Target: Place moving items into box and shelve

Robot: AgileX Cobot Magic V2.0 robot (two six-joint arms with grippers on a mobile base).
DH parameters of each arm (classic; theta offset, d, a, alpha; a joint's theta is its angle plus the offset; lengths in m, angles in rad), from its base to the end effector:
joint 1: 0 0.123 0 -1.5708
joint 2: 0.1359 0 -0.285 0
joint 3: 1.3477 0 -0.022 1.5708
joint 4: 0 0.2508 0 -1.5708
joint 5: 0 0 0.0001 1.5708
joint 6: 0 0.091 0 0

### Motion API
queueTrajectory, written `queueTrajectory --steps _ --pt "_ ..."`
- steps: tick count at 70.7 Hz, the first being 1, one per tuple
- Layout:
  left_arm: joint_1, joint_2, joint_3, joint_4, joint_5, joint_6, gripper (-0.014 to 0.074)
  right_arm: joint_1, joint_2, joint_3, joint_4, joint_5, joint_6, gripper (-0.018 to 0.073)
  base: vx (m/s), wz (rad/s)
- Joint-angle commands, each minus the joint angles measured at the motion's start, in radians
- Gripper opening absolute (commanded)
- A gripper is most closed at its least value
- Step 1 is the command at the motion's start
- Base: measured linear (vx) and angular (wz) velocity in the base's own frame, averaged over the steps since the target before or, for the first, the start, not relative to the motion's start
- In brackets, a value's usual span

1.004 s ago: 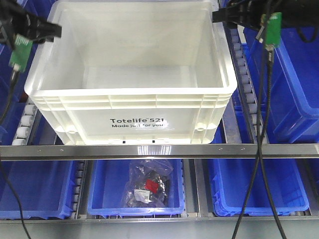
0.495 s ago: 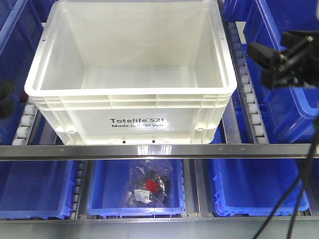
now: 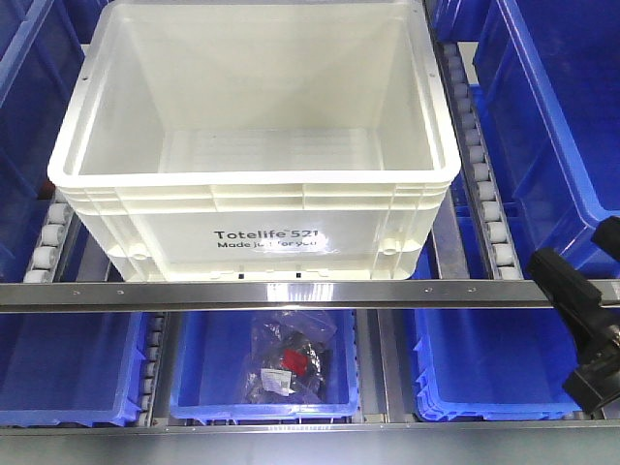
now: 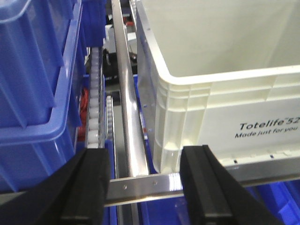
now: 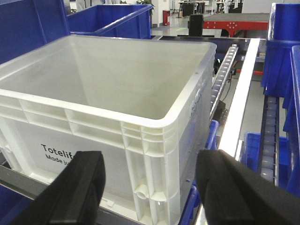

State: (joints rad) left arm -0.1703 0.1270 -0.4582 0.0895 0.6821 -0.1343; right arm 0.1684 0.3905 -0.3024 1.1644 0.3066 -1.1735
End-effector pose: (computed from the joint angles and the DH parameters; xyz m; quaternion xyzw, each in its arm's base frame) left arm 0.0332 -0.0005 0.2955 0.0247 0.7928 -0.0492 0.6070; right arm 0.0856 0.0402 0.2770 -0.1645 0.7301 0.1511 0.6458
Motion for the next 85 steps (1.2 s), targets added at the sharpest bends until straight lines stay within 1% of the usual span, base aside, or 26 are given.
queueTrajectory --steps 1,8,15,27,31,34,36,38,39,41,46,47,51,60,67,85 --pt "-0.006 0.015 0.017 0.002 -0.149 -0.009 0.0465 -0.003 0.006 -0.027 0.028 -0.08 -0.017 0.0463 0.0 0.0" --pt "-0.006 0.015 0.085 0.002 -0.277 -0.01 0.0465 -0.003 0.006 -0.027 0.027 -0.172 -0.036 0.0463 0.0 0.0" --pt "-0.006 0.015 0.124 0.002 -0.364 -0.01 0.0465 -0.003 0.006 -0.027 0.028 -0.228 -0.033 0.0463 0.0 0.0" --pt "-0.006 0.015 0.131 0.002 -0.376 -0.009 0.0465 -0.003 0.006 -0.027 0.026 -0.231 -0.033 0.0463 0.0 0.0" --pt "-0.006 0.015 0.131 0.001 -0.368 -0.009 0.0445 -0.003 0.006 -0.027 0.026 -0.231 -0.033 0.0443 0.0 0.0" --pt "-0.006 0.015 0.131 0.001 -0.361 -0.009 0.0397 -0.003 0.006 -0.027 0.026 -0.232 -0.033 0.04 0.0 0.0" --pt "-0.006 0.015 0.131 0.001 -0.354 -0.009 0.0358 -0.003 0.006 -0.027 0.026 -0.232 -0.033 0.035 0.0 0.0" --pt "-0.006 0.015 0.131 0.001 -0.347 -0.009 0.0299 -0.003 0.006 -0.027 0.026 -0.233 -0.033 0.03 0.0 0.0" --pt "-0.006 0.015 0.131 0.001 -0.344 -0.009 0.0271 -0.003 0.006 -0.027 0.026 -0.233 -0.033 0.0256 0.0 0.0" --pt "-0.006 0.015 0.131 0.001 -0.337 -0.009 0.0195 -0.003 0.006 -0.027 0.026 -0.233 -0.033 0.0194 0.0 0.0" --pt "-0.006 0.015 0.131 0.001 -0.324 -0.009 -0.0003 -0.003 0.006 -0.027 0.026 -0.24 -0.033 -0.002 0.0 0.0" --pt "-0.006 0.015 0.131 0.001 -0.324 -0.009 -0.0033 -0.003 0.006 -0.027 0.027 -0.241 -0.033 -0.0022 0.0 0.0" --pt "-0.006 0.015 0.131 0.002 -0.324 -0.008 -0.0029 -0.003 0.006 -0.027 0.029 -0.234 -0.031 -0.0018 0.0 0.0" --pt "-0.006 0.015 0.131 0.001 -0.321 -0.009 -0.0029 -0.003 0.006 -0.027 0.028 -0.161 -0.029 -0.0016 0.0 0.0" --pt "-0.006 0.015 0.131 0.001 -0.321 -0.009 -0.0027 -0.003 0.006 -0.027 0.029 -0.132 -0.03 -0.0015 0.0 0.0" --pt "-0.006 0.015 0.131 0.001 -0.321 -0.009 -0.0027 -0.003 0.006 -0.027 0.029 -0.128 -0.029 -0.0015 0.0 0.0"
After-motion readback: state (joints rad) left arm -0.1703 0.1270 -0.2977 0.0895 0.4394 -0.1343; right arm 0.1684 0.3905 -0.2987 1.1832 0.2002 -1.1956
